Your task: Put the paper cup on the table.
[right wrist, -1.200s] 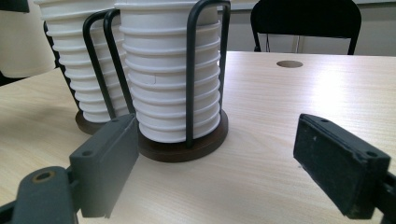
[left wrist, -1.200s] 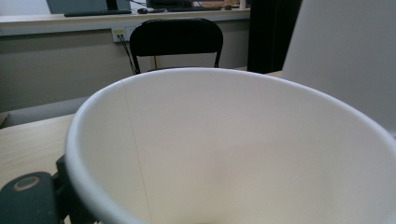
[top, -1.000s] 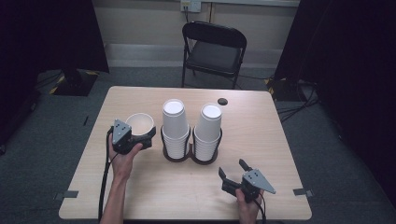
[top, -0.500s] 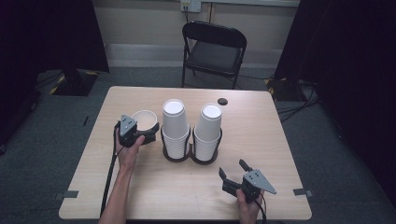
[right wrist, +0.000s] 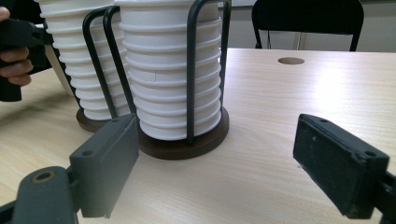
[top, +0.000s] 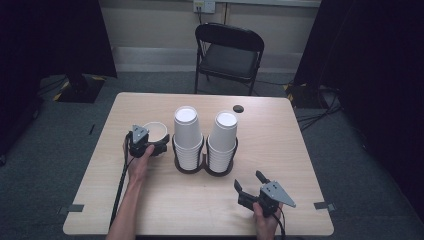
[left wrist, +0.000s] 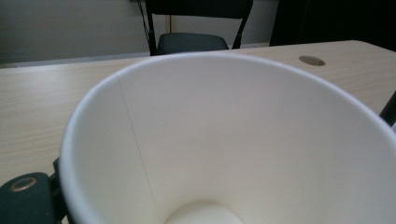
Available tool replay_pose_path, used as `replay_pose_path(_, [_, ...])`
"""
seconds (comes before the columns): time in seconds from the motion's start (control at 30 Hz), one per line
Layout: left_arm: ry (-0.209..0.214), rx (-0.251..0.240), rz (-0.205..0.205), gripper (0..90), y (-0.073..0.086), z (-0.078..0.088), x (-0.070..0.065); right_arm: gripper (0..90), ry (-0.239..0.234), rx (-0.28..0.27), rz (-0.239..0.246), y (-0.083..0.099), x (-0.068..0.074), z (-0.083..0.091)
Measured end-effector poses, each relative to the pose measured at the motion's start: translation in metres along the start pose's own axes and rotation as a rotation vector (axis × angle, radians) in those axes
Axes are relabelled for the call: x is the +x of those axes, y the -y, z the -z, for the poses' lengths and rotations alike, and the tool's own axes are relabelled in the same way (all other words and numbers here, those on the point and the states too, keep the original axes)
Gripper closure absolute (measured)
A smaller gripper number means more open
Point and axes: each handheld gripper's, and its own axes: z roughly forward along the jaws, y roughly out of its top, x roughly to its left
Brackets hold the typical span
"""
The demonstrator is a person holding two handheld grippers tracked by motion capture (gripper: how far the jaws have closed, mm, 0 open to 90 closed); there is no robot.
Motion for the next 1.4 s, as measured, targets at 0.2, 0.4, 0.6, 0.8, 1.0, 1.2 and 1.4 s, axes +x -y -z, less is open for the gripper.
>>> replay_pose_path(0.2, [-0.026, 0.074, -0.009, 13.2, 0.007, -0.006, -0.002, 13.4, 0.001, 0.001, -0.004, 0.0, 0.0, 0.0])
replay_pose_path(0.4, [-0.039, 0.171, 0.003, 15.7, 0.014, -0.01, 0.0, 13.4, -0.004, -0.001, -0.009, 0.0, -0.001, 0.0])
replay_pose_path(0.6, [-0.049, 0.201, 0.0, 15.5, 0.014, -0.008, 0.001, 13.4, -0.013, -0.003, -0.024, 0.0, -0.002, 0.001])
replay_pose_path(0.8, [-0.067, 0.249, -0.028, 15.6, 0.017, -0.004, -0.002, 13.4, -0.013, -0.002, -0.025, 0.0, -0.002, 0.001])
replay_pose_path(1.0, [-0.081, 0.231, 0.008, 15.6, 0.019, 0.003, 0.001, 13.4, -0.017, -0.004, -0.032, 0.0, -0.003, 0.001])
replay_pose_path(1.2, [-0.099, 0.199, 0.016, 15.6, 0.023, 0.014, 0.0, 13.4, -0.017, -0.004, -0.033, 0.0, -0.003, 0.001])
replay_pose_path(1.4, [-0.087, 0.207, 0.014, 15.6, 0.025, 0.022, -0.002, 13.4, -0.017, -0.004, -0.03, 0.0, -0.003, 0.001])
